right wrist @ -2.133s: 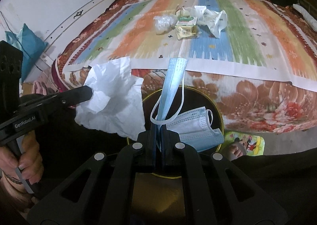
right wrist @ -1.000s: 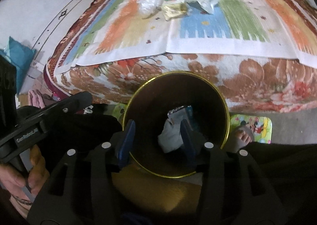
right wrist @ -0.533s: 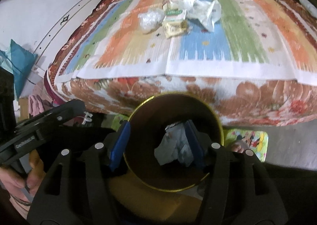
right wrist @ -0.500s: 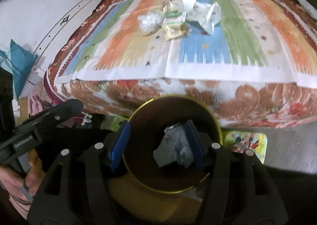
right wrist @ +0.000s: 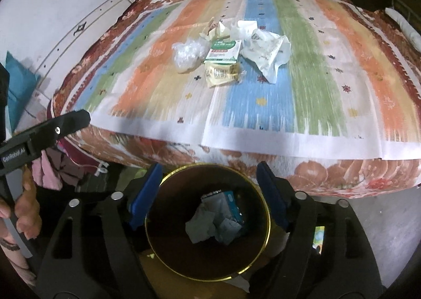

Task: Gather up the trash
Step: 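Raise both open tools up away from the bin, then move both open tools toward the trash pile on the striped sheet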

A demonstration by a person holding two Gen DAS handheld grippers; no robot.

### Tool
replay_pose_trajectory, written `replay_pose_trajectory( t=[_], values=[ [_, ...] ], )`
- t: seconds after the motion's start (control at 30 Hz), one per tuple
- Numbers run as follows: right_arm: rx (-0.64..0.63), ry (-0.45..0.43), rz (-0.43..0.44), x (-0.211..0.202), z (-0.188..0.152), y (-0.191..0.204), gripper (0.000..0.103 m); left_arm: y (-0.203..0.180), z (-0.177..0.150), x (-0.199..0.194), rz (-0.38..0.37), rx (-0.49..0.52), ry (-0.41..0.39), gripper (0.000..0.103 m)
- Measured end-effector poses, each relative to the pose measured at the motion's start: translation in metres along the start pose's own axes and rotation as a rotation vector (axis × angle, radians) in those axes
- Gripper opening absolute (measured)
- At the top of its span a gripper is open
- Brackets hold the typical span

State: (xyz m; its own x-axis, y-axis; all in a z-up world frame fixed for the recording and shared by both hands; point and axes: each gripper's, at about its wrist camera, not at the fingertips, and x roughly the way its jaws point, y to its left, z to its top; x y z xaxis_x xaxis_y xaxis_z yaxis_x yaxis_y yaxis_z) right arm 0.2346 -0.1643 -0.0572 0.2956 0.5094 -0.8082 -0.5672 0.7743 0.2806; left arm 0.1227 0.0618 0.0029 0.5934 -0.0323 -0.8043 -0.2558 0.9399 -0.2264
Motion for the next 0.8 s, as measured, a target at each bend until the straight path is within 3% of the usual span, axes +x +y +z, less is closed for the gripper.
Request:
replay_pose_trajectory(
  t=[0.13,0.53,0.8],
  values=[
    [0.003,-0.004,-0.029,0.003,0.013,-0.005,0.076,-0.001,0.014,0.000,-0.011,0.010,-0.026,0.076],
    [0.052,-0.030,-0.087,0.012,0.055,-0.027,0.088,-0.007,0.045,0.031,0.005,0.050,0.010,0.096],
    [0.080,-0.040,-0.122,0.021,0.079,-0.044,0.093,-0.005,0.060,0.051,-0.024,0.039,0.035,0.097]
  ],
)
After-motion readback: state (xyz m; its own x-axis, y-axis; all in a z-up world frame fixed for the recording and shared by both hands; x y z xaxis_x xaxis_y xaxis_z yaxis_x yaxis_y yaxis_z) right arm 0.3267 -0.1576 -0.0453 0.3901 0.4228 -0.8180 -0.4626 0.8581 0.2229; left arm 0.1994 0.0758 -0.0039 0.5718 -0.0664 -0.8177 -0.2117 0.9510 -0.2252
